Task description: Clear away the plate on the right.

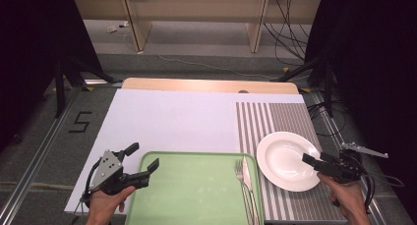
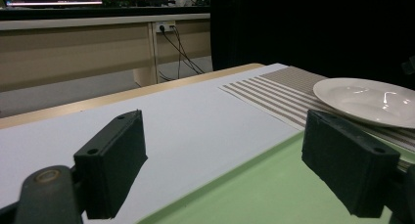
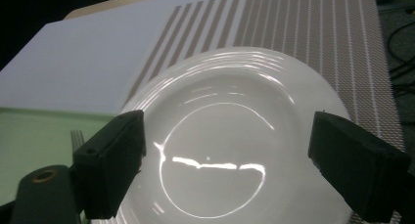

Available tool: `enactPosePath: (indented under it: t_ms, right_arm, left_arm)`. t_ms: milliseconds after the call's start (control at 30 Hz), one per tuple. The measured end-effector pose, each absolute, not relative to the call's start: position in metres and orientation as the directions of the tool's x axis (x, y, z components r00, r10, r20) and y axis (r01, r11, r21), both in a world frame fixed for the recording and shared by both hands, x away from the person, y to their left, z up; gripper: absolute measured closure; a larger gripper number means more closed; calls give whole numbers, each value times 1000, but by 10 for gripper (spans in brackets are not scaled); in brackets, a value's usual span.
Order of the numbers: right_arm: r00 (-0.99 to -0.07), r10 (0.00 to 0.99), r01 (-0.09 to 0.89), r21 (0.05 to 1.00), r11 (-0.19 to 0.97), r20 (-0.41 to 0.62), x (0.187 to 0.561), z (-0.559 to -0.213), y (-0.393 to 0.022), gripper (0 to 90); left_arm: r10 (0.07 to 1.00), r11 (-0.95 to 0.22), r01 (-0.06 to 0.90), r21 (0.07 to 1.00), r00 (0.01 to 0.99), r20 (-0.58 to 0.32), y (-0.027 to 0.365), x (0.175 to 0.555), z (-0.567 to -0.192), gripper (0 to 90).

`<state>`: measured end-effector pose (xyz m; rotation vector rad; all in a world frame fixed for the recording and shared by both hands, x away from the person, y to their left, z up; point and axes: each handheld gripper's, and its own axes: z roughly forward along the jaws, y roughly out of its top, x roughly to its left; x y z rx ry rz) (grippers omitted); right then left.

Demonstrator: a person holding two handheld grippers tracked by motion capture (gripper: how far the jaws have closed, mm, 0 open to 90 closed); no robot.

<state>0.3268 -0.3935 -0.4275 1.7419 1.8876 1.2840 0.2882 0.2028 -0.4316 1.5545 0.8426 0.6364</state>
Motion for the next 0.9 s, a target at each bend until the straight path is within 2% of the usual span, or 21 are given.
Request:
enactPosePath:
  t_ms: [333, 467, 533, 700, 900]
  right_arm:
    - [-190, 927, 706, 701, -100, 324, 329, -435, -403, 155]
    - [-177, 920, 714, 689, -123, 349, 330, -440, -407, 164]
    - [-136, 922, 733, 663, -153, 364, 330, -442, -409, 165]
    - [-150, 918, 746, 652, -140, 368, 333, -448, -412, 174]
    - [-116, 912, 766, 620, -170, 393, 334, -452, -413, 184]
  left_arm:
    - [807, -40, 164, 986, 588, -65, 203, 289, -432, 161]
    - [806, -39, 164, 986, 588, -66, 203, 289, -432, 161]
    - [806, -41, 162, 986, 589, -64, 203, 289, -432, 161]
    - [806, -44, 164, 985, 589, -62, 202, 289, -432, 161]
    - [806, -45, 164, 985, 588, -61, 202, 289, -432, 161]
